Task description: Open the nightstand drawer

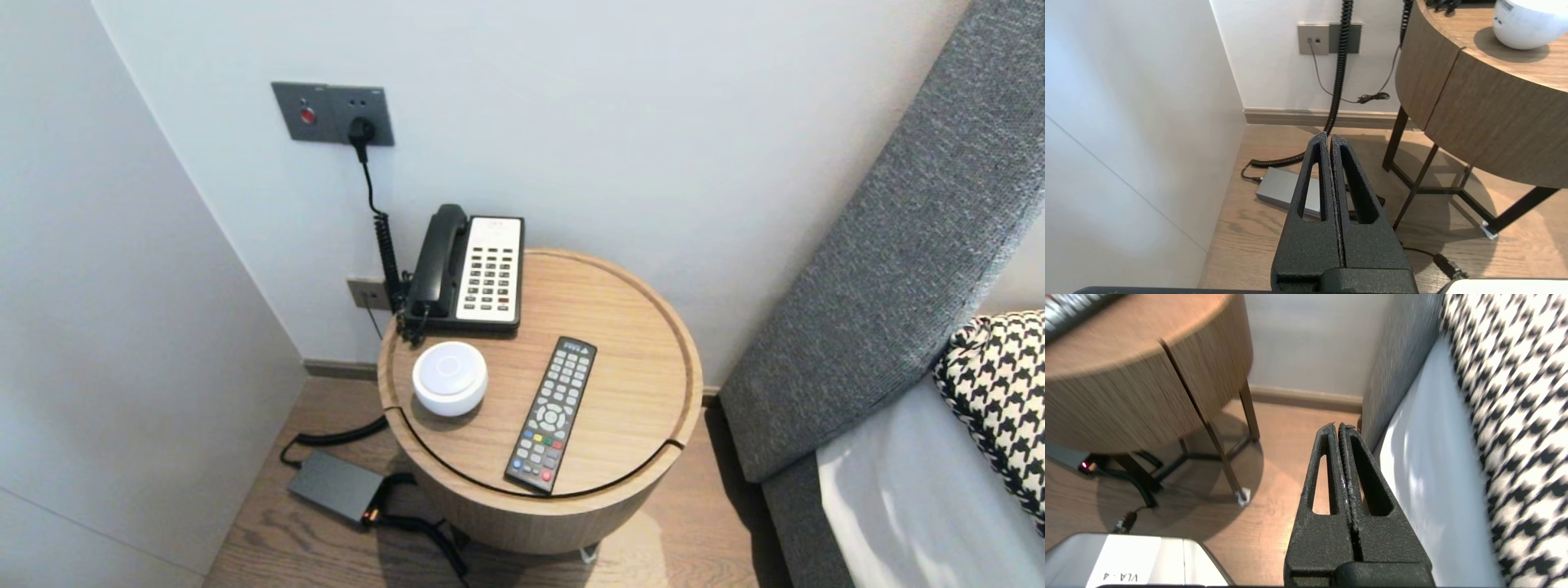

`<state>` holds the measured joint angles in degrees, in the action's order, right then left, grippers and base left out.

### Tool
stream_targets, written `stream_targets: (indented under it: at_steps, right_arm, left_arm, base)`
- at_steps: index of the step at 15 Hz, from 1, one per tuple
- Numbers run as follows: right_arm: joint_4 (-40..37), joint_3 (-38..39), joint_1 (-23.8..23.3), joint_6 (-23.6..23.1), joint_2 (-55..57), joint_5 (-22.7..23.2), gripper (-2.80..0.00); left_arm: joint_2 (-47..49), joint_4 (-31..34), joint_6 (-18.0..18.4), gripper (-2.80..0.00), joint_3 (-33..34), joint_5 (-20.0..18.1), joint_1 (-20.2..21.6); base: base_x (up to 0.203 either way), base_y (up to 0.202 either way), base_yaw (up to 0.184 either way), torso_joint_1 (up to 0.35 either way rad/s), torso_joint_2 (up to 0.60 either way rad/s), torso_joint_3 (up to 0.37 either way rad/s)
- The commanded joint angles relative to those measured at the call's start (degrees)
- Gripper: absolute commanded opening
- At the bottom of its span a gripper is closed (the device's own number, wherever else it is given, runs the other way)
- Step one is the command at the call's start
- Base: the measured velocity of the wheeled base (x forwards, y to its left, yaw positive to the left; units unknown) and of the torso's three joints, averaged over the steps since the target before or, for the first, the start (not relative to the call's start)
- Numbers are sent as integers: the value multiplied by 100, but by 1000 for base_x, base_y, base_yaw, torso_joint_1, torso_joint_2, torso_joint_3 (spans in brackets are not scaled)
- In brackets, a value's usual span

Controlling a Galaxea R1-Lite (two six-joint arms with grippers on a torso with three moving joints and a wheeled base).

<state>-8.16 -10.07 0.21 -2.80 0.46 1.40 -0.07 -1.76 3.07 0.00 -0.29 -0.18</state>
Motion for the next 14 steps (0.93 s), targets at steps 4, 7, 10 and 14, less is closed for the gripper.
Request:
stream_targets:
  at_steps: [4, 7, 10, 14]
  right_arm:
    - [-255, -1109, 6, -52, 803, 187, -280]
    - [-260, -1876, 8, -43, 1856, 316, -280]
    - [-239, -2745, 16, 10, 2960, 432, -280]
    - [-243, -3946, 129, 314, 4261, 528, -280]
  left_arm:
    - [-1, 0, 0, -280, 70, 3, 1]
    - [-1, 0, 4, -280, 70, -6, 1]
    - [-1, 0, 2, -280, 70, 2, 1]
    - [-1, 0, 2, -280, 70, 1, 1]
  base:
    - [0, 0, 0, 0, 0, 0]
    - [0, 0, 0, 0, 0, 0]
    - [0, 0, 0, 0, 0, 0]
    - [0, 0, 0, 0, 0, 0]
